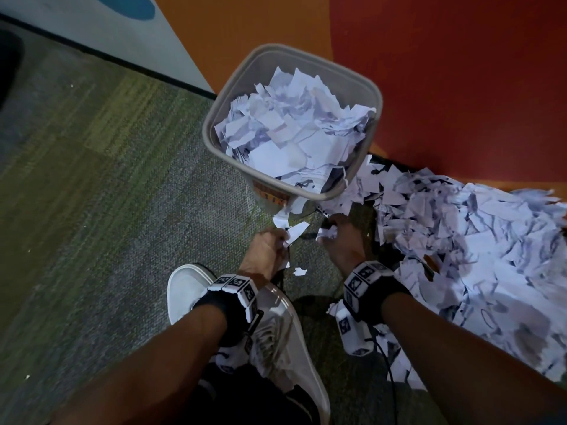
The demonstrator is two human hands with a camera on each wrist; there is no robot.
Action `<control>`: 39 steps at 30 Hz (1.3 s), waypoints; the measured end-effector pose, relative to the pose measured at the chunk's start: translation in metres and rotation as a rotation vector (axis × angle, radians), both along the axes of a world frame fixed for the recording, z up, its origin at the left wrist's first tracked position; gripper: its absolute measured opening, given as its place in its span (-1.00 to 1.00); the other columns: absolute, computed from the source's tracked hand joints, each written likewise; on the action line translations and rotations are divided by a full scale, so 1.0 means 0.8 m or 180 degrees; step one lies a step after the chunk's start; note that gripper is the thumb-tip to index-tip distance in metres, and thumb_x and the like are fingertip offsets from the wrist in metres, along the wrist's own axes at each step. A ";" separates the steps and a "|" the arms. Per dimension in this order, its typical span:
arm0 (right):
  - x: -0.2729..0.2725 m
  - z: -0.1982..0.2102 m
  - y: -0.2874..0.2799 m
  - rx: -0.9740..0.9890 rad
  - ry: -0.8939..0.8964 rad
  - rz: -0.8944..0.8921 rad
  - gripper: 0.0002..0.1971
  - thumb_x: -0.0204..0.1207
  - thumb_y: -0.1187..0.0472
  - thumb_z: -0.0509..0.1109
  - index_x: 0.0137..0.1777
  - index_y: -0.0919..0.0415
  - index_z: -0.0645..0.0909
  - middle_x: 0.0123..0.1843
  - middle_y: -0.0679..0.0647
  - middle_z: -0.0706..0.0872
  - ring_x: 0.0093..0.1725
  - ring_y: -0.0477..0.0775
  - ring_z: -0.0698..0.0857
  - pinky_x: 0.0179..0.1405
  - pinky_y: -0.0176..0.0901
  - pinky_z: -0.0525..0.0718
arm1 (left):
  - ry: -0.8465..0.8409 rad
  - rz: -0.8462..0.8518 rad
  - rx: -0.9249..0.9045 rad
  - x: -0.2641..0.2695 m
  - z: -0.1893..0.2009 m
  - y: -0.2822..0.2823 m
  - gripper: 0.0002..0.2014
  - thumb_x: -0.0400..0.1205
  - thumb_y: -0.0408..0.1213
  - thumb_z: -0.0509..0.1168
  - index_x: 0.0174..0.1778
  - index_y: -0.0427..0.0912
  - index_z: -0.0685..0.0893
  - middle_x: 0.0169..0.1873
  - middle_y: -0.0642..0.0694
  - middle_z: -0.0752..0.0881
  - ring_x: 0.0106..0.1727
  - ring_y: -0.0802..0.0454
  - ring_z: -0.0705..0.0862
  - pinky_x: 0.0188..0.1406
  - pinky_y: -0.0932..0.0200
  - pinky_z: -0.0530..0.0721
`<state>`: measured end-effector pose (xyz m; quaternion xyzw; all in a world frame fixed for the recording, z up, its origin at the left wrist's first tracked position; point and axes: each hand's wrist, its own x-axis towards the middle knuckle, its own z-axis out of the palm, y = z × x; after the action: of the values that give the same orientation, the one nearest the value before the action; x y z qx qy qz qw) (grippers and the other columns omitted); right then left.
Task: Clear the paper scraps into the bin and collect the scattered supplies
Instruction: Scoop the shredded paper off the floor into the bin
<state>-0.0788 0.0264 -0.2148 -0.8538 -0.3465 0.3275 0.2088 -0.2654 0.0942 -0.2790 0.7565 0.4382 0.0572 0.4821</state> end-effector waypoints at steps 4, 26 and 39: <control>-0.002 -0.004 0.011 -0.0362 -0.0126 0.0209 -0.92 0.43 0.23 0.55 -0.14 0.19 0.72 0.04 0.26 0.76 0.02 0.26 0.77 -0.02 -0.16 0.64 | -0.0081 0.0771 -0.0321 0.011 0.057 0.004 -0.73 0.51 -0.50 0.15 -0.25 -0.19 0.75 -0.15 -0.25 0.59 -0.33 -0.05 0.53 -0.36 0.17 0.56; -0.009 0.193 -0.045 0.0873 0.0561 0.0047 -0.86 0.45 0.10 0.59 -0.19 0.01 0.65 -0.15 -0.04 0.73 -0.12 -0.10 0.70 -0.18 -0.21 0.64 | 0.0017 -0.0649 -0.0040 0.003 0.292 0.016 -0.79 0.60 -0.51 0.35 0.13 -0.36 0.77 0.08 -0.46 0.71 0.04 -0.32 0.66 0.16 0.12 0.68; 0.004 0.342 0.045 0.1635 0.0240 -0.0013 -0.89 0.46 0.13 0.58 -0.12 0.00 0.69 0.12 -0.03 0.73 0.12 0.04 0.70 0.07 -0.17 0.60 | -0.0242 -0.0228 0.0197 0.015 0.468 0.083 -0.78 0.60 -0.30 0.47 0.15 -0.07 0.73 0.29 -0.05 0.66 -0.22 0.07 0.80 -0.33 0.18 0.80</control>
<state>-0.0758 0.0627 0.0588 -0.7607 -0.4086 0.2600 0.4322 -0.2534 0.1605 0.0953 0.7835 0.3902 0.0821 0.4766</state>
